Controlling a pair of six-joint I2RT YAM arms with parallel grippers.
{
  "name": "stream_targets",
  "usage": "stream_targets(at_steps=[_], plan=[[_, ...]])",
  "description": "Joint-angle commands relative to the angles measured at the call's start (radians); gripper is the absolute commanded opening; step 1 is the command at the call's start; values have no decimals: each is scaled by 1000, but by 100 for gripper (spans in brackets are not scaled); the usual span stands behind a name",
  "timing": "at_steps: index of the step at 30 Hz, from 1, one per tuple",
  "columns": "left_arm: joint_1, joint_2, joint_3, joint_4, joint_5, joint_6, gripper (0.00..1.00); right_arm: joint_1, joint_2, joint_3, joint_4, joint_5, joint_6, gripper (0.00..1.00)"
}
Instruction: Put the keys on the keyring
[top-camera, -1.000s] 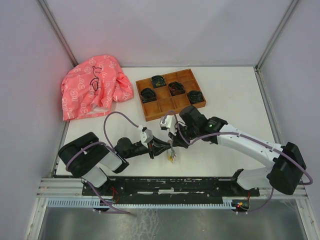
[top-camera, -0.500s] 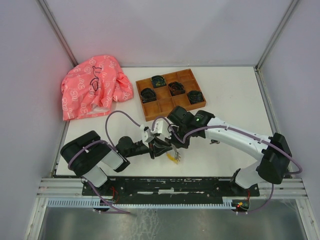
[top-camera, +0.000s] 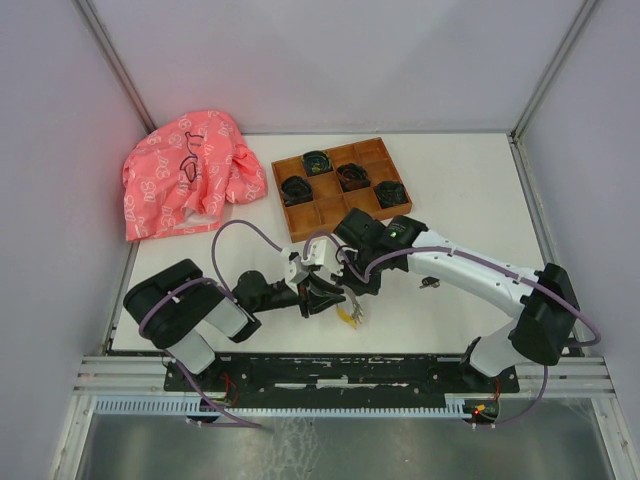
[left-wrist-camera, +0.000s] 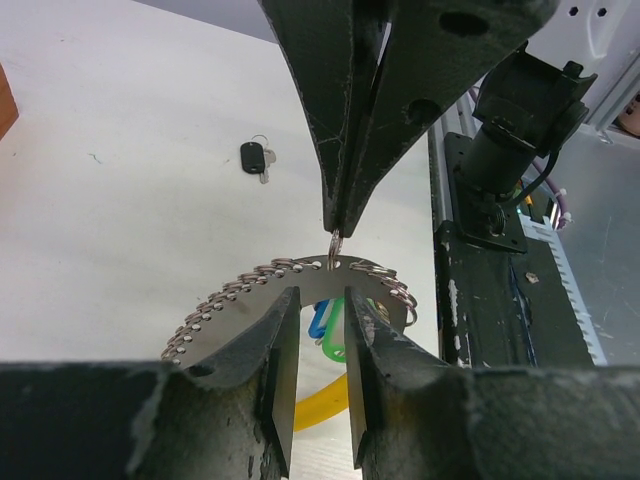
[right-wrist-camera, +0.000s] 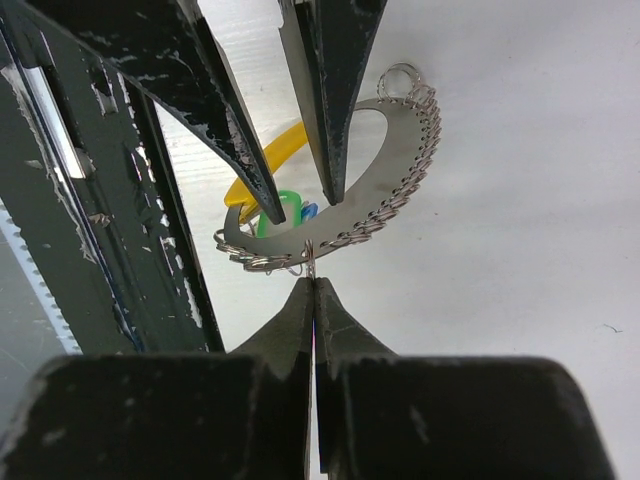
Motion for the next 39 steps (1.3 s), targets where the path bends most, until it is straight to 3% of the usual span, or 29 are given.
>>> stream_targets(at_steps=[1,22,39], plan=[[-16,7,60,201,46,-26,32,25,28,41,77,-76,-38,1],[-15,-63,41,201,25,12,28,-33,-39,-14,112,-58,-43,1],[-15,2,99,200,52,46,24,-42,-73,-3,82,-81,-81,1]])
